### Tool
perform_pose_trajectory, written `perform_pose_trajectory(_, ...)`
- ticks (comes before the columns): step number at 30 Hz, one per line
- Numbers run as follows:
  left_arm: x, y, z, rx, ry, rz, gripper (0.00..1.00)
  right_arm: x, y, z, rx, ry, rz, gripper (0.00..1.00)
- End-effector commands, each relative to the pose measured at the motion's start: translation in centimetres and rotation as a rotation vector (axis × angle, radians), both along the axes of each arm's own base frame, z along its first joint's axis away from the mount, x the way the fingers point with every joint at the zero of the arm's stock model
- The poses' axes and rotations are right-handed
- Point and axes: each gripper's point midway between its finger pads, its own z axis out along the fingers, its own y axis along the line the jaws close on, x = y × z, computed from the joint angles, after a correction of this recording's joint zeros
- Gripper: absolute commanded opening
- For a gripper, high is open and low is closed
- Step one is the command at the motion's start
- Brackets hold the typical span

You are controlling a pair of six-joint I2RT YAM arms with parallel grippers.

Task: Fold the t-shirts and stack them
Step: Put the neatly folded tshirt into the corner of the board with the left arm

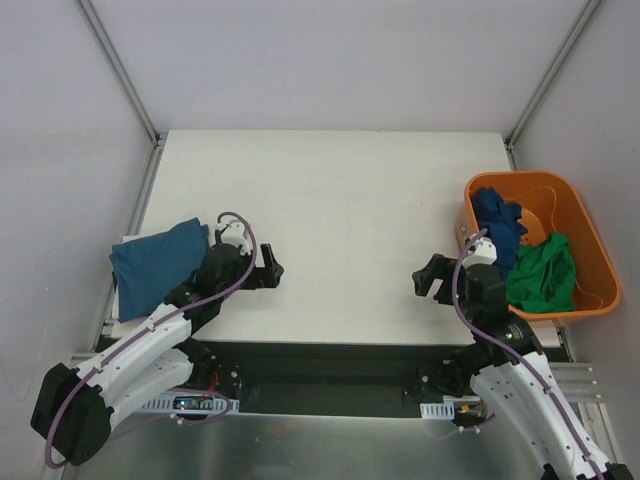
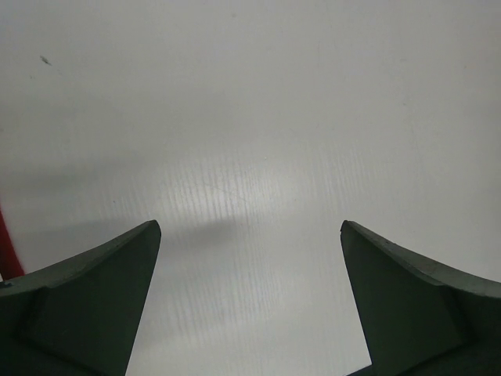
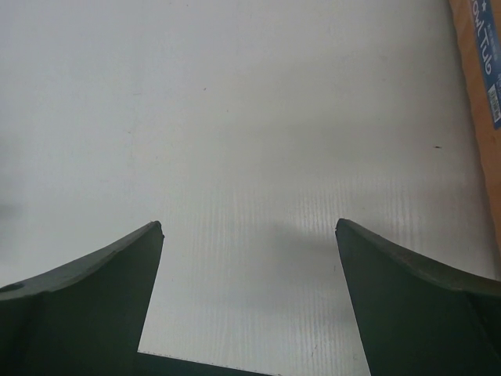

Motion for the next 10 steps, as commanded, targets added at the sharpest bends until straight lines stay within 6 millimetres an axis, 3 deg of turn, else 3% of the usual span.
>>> perform_pose_trajectory(1,1.3,-1.8,4.5,-0.106,-0.191,-0.066,0.99,1.3,-0.4,0.4,0.038,-0.053,-0.072,0.97)
perform_pose_trajectory(6,0.5,-1.0,4.6,-0.091,-0.237,-0.07,0.99,1.9,-1.4,0.7,-0.006,-0.049,-0.128,0.96)
perform_pose_trajectory(10,0.1,0.1,6.4,-0.092,-0.315,-0.052,0.99,2.2,-1.5,2.2,0.002,-0.081,-0.14,0.96)
